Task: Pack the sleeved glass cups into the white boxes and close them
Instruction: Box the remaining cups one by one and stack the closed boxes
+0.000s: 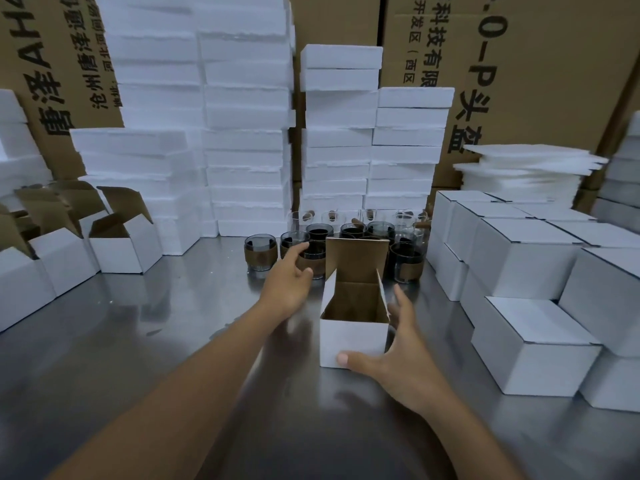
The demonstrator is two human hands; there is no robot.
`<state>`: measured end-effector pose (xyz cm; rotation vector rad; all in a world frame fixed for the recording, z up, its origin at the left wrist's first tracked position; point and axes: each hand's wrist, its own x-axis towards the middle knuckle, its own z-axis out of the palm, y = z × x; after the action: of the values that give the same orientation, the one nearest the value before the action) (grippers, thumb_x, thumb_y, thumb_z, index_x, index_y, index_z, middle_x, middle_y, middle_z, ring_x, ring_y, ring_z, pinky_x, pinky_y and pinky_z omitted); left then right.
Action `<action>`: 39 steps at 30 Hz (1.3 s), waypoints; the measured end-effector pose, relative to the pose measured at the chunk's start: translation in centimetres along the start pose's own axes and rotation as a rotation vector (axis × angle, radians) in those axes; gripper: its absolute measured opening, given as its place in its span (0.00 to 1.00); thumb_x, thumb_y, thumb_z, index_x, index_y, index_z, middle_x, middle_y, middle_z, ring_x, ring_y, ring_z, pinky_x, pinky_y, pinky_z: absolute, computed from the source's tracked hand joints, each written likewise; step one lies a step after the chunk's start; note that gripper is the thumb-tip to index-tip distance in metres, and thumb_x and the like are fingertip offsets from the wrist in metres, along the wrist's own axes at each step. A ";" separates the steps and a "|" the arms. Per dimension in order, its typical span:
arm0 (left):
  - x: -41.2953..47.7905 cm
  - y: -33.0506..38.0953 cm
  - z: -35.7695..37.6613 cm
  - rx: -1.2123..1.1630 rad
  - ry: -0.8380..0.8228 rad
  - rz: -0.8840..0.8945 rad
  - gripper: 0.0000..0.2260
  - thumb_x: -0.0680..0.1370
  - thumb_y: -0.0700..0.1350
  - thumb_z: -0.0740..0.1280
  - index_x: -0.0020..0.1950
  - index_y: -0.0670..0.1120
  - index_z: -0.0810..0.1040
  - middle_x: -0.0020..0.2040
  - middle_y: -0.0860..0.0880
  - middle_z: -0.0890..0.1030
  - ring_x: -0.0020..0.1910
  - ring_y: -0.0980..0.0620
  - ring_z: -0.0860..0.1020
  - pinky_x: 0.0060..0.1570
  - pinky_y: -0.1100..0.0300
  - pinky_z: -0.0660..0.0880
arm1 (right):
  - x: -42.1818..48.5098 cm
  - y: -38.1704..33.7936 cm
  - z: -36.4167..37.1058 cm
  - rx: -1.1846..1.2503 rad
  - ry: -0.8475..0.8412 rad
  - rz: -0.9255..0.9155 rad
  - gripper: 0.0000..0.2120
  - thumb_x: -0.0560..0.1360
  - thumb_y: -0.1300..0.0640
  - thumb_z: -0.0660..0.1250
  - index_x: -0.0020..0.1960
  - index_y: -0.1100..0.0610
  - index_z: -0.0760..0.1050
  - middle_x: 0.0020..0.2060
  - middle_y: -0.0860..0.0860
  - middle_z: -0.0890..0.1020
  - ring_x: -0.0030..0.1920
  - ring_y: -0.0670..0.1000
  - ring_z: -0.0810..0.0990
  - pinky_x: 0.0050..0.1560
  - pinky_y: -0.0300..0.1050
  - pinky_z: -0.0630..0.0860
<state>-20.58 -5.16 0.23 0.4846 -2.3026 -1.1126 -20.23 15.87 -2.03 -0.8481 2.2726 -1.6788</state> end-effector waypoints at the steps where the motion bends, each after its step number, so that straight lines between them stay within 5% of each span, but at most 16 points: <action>1: 0.7 -0.2 0.2 0.050 -0.037 0.004 0.23 0.79 0.40 0.61 0.73 0.53 0.63 0.34 0.49 0.76 0.35 0.53 0.75 0.36 0.66 0.70 | 0.0 0.0 0.0 0.010 0.004 -0.001 0.62 0.57 0.49 0.82 0.75 0.41 0.41 0.74 0.46 0.59 0.72 0.49 0.60 0.71 0.54 0.63; 5: 2.4 -0.6 0.4 0.281 -0.164 -0.005 0.23 0.79 0.43 0.63 0.72 0.53 0.65 0.56 0.40 0.77 0.40 0.48 0.77 0.43 0.58 0.73 | 0.0 0.1 0.0 0.040 0.006 -0.003 0.61 0.57 0.50 0.82 0.75 0.42 0.42 0.74 0.45 0.60 0.72 0.47 0.61 0.71 0.52 0.64; 7: 2.4 -0.4 0.0 0.318 -0.145 -0.024 0.18 0.77 0.45 0.65 0.67 0.54 0.69 0.60 0.41 0.73 0.43 0.47 0.77 0.48 0.56 0.74 | -0.1 0.0 0.0 0.038 0.001 -0.002 0.60 0.58 0.50 0.81 0.75 0.42 0.42 0.73 0.45 0.60 0.72 0.47 0.61 0.70 0.51 0.64; 12: 0.5 -0.5 -1.6 0.284 -0.034 -0.020 0.10 0.74 0.48 0.71 0.47 0.51 0.71 0.54 0.45 0.72 0.46 0.47 0.73 0.46 0.59 0.69 | -0.3 -0.4 -0.1 0.030 -0.003 0.018 0.59 0.58 0.50 0.81 0.75 0.43 0.44 0.73 0.46 0.60 0.72 0.48 0.61 0.70 0.52 0.64; 18: -3.6 -0.8 -3.2 0.080 0.097 -0.018 0.16 0.71 0.43 0.74 0.34 0.50 0.67 0.35 0.54 0.73 0.35 0.56 0.70 0.30 0.70 0.62 | -0.7 -0.9 0.1 0.004 -0.001 0.014 0.58 0.59 0.51 0.81 0.76 0.45 0.46 0.72 0.46 0.63 0.68 0.47 0.66 0.68 0.48 0.68; 23: -8.2 -0.8 -3.6 -0.107 0.314 -0.120 0.15 0.69 0.43 0.76 0.38 0.51 0.69 0.40 0.53 0.76 0.39 0.52 0.73 0.35 0.63 0.67 | -1.4 -1.3 0.4 -0.013 0.050 0.007 0.57 0.60 0.52 0.81 0.76 0.46 0.46 0.72 0.47 0.64 0.66 0.45 0.68 0.63 0.41 0.69; 27: -10.6 0.4 -4.3 -0.385 0.349 -0.196 0.21 0.68 0.47 0.77 0.52 0.53 0.68 0.45 0.57 0.75 0.44 0.57 0.76 0.38 0.69 0.69 | -1.9 -1.5 0.5 -0.054 0.127 -0.006 0.56 0.60 0.51 0.80 0.77 0.48 0.47 0.73 0.48 0.62 0.69 0.44 0.63 0.60 0.36 0.62; 31: -12.1 1.8 -5.6 -0.654 0.229 -0.197 0.20 0.67 0.54 0.75 0.53 0.57 0.70 0.41 0.57 0.82 0.41 0.59 0.81 0.39 0.68 0.72 | -2.4 -1.6 0.4 -0.101 0.157 -0.009 0.55 0.61 0.50 0.80 0.77 0.50 0.47 0.74 0.49 0.61 0.72 0.48 0.59 0.63 0.38 0.58; 35: -13.6 1.3 -5.4 -0.841 0.060 -0.183 0.36 0.52 0.62 0.77 0.56 0.52 0.75 0.42 0.53 0.85 0.45 0.52 0.83 0.49 0.54 0.77 | -3.1 -2.3 0.5 -0.141 0.213 -0.050 0.56 0.60 0.48 0.80 0.76 0.49 0.47 0.74 0.48 0.61 0.72 0.48 0.59 0.65 0.39 0.58; 39: -13.5 1.1 -5.3 -0.903 -0.071 -0.209 0.45 0.49 0.60 0.81 0.62 0.47 0.74 0.46 0.47 0.85 0.47 0.49 0.83 0.46 0.57 0.78 | -4.0 -3.3 0.6 -0.251 0.270 -0.056 0.58 0.58 0.41 0.78 0.76 0.47 0.46 0.74 0.48 0.60 0.73 0.51 0.59 0.70 0.50 0.61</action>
<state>-6.74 -0.61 -0.32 0.3184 -1.5665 -2.1083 -15.54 16.92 0.11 -0.7797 2.7094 -1.6408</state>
